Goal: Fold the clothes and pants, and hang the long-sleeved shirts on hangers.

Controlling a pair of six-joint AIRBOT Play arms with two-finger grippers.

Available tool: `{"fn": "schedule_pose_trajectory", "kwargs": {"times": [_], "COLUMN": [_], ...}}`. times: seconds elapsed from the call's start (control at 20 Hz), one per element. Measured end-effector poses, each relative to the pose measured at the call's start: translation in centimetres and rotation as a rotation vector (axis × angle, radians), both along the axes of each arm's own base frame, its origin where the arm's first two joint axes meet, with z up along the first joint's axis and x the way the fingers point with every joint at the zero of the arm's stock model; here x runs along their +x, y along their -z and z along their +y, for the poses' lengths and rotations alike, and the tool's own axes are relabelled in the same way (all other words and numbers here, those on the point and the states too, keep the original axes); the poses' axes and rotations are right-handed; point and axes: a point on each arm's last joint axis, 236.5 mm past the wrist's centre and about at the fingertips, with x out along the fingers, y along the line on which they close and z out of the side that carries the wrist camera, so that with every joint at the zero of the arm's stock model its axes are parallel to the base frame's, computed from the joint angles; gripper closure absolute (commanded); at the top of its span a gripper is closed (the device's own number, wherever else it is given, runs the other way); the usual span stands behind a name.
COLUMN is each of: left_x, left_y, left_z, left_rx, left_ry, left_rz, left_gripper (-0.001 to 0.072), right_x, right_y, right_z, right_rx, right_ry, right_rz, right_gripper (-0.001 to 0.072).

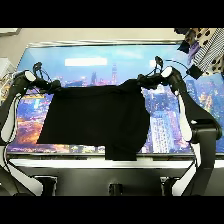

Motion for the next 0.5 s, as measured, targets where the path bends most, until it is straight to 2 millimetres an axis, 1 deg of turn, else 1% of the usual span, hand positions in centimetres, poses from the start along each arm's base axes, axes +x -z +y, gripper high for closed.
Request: {"fn": "schedule_pose_trajectory", "kwargs": {"times": [0.1,0.2,0.25,0.35,0.4,0.45,0.5], "left_x": [0.1,-0.6,-0.9,-2.0,-2.6,-3.6,-4.8], "left_y": [-0.5,-1.6,-2.6,-4.9,-6.1,-7.2,-7.9], "left_z": [0.0,1.1,1.9,3.8,4.8,5.9,6.8], "left_rx": [0.005,0.014,0.011,-0.002,-0.006,-0.014,-0.018], "left_ry": [0.021,0.046,0.046,0.034,0.024,0.008,-0.009], "left_rz": [0.003,0.015,0.011,0.002,-0.010,-0.013,-0.013], "left_gripper": [0.0211,0.0211,0.0211,0.0211,0.0211,0.0211,0.0211], "right_x": [-0.7,-2.1,-3.1,-5.8,-7.6,-9.4,-11.5], "right_y": [-0.7,-2.3,-3.2,-4.6,-5.0,-5.1,-5.1], "right_z": [-1.1,-3.4,-4.8,-7.9,-9.5,-10.6,-11.4], "right_rx": [0.002,-0.010,-0.018,-0.026,-0.025,-0.016,0.004], "right_ry": [-0.003,-0.031,-0.050,-0.082,-0.089,-0.090,-0.091], "right_rz": [0.026,0.047,0.063,0.114,0.148,0.183,0.220], "right_gripper": [0.0234,0.0234,0.0235,0.0235,0.0235,0.0236,0.0236]}}
